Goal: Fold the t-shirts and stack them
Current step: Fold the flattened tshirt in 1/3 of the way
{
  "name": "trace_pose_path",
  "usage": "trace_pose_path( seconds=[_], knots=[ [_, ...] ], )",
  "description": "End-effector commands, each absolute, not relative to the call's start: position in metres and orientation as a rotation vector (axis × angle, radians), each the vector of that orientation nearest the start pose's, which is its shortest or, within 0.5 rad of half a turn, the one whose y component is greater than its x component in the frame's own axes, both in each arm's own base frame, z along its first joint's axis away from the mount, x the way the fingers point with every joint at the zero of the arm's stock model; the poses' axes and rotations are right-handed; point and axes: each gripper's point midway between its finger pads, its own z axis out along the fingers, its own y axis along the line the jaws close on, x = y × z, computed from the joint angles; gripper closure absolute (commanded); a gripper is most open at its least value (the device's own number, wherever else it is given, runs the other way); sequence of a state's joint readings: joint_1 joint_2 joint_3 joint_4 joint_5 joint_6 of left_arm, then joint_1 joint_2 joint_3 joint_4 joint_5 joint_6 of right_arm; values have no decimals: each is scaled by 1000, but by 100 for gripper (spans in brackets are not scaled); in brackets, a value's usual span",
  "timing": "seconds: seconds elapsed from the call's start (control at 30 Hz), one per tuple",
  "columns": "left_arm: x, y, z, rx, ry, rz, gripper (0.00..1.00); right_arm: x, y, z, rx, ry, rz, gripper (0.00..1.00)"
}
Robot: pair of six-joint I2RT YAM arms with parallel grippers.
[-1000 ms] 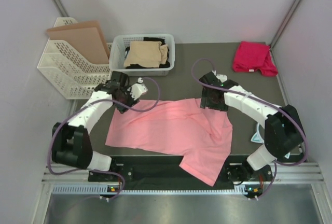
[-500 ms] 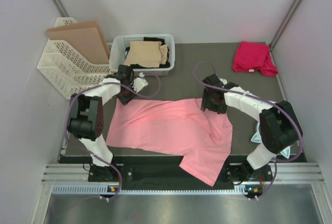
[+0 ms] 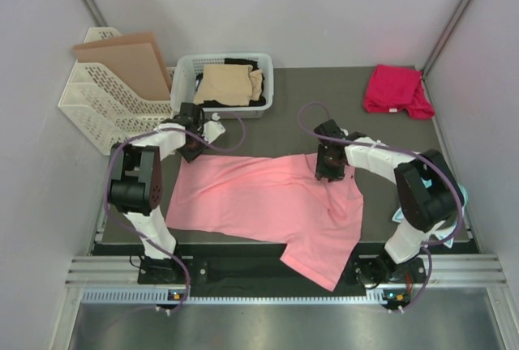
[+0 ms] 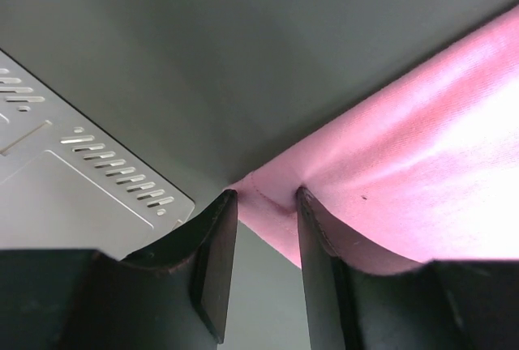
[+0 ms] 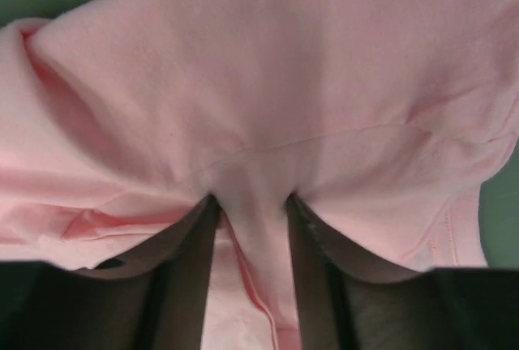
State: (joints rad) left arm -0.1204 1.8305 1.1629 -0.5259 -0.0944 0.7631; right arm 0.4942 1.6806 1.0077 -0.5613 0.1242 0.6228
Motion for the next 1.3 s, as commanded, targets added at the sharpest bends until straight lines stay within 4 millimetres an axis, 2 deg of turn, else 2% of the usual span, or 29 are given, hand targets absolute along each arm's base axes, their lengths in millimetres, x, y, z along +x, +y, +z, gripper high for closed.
trace_pose_path(
  seconds=[0.0,0.03,0.1,0.13,0.2,0.27,0.3,0.33,0.4,0.47,0.5,0.57,0.63,0.77,0.8,0.87,0.93,0.97,1.07,1.1,1.23,1.27],
  knots=[
    [367,21,1,1206,2590,371,60,290,166,16,199,2784,160,67],
    [367,21,2,1207,2586,370,60,292,163,19,195,2772,142,75],
    [366,22,4,1205,2579,374,59,291,157,24,189,2765,107,81],
    [366,23,5,1208,2574,381,60,294,153,29,191,2746,80,87],
    [365,26,6,1205,2569,389,60,294,149,35,182,2740,52,91],
    [366,30,7,1206,2568,405,59,292,145,41,180,2738,34,89],
    [366,32,8,1209,2566,410,60,291,146,45,175,2731,38,86],
    [366,33,7,1209,2567,416,60,290,147,48,165,2726,42,66],
    [365,37,7,1211,2571,421,60,286,144,56,147,2708,16,49],
    [365,40,9,1208,2566,434,60,281,139,60,147,2708,-3,41],
    [366,41,11,1208,2561,442,60,283,134,63,162,2691,-33,30],
    [370,41,21,1194,2537,450,60,286,125,66,183,2687,-67,27],
    [371,40,28,1185,2523,449,60,290,120,65,201,2684,-78,27],
    [375,37,52,1158,2481,438,59,313,117,65,251,2669,-30,30],
    [375,34,54,1151,2479,417,59,316,120,59,245,2689,-23,31],
    [373,32,62,1144,2474,399,59,329,126,60,241,2679,26,33],
    [372,26,65,1137,2469,362,59,335,135,55,227,2699,71,36],
    [372,25,69,1133,2463,357,59,342,138,60,229,2684,86,37],
    [369,22,73,1129,2464,343,59,351,137,57,249,2680,93,39],
    [367,21,74,1124,2468,334,59,352,135,49,258,2699,84,40],
    [366,-3,99,1127,2423,244,58,351,117,28,316,2737,35,44],
    [368,-23,115,1164,2356,246,58,349,109,23,340,2744,20,45]
  ],
)
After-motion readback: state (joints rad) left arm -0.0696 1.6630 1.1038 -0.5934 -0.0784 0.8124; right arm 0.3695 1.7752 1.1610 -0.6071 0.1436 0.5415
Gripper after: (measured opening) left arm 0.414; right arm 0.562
